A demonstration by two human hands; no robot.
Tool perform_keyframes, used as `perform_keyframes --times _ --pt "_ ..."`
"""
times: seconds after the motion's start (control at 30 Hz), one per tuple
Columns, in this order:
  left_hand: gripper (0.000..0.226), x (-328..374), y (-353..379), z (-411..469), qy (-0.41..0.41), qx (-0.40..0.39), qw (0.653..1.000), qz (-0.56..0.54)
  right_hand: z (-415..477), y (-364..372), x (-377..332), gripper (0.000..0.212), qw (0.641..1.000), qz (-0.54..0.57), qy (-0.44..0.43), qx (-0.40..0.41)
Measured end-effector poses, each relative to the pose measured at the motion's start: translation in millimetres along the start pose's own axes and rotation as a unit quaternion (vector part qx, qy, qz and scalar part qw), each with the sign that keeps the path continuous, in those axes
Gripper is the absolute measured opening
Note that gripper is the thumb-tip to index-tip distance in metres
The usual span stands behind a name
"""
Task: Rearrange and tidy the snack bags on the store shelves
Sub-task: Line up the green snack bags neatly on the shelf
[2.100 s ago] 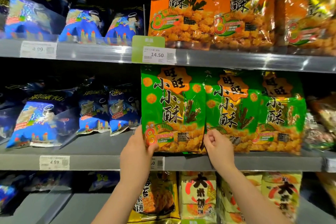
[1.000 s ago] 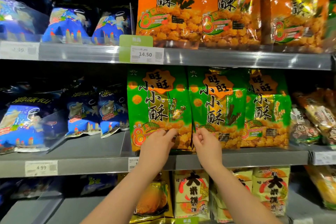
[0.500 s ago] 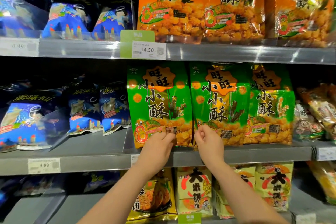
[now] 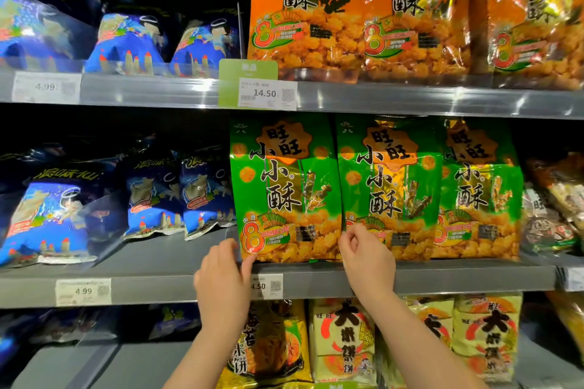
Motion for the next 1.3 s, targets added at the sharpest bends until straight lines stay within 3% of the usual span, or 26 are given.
perform_keyframes --times 0.23,0.47,0.57,0.8,1.03,1.3 --pt "0.027 -3 0 11 -0.017 -0.013 0.999 0.041 -1 1 2 0.021 1.0 -0.015 0.008 0.007" --pt "0.036 -8 0 36 -0.088 -0.117 0.986 0.076 -1 1 4 0.021 1.0 -0.014 0.021 0.006" --pt "0.035 -7 -2 38 -0.075 -0.134 0.981 0.12 0 1 2 0.02 1.0 -0.014 0.024 -0.005" --pt "0.035 -3 -4 23 -0.001 -0.087 0.985 0.149 -1 -1 -3 0.018 0.998 -0.061 0.013 -0.015" --pt "0.024 4 -10 4 -0.064 -0.059 0.995 0.037 6 1 -10 0.024 0.996 -0.067 0.041 -0.035" --pt "0.033 13 -19 -15 -0.08 -0.032 0.996 0.014 -3 -8 -8 0.026 0.994 -0.079 0.04 -0.068"
Point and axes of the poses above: each hand's wrist, its own z-axis towards the middle knuckle, its own y-axis out of the palm, x = y × z, the point moved 3 cm from there along z, towards the middle knuckle, and after that the axes turned 2 degrees about z, right-handed, at the moved point
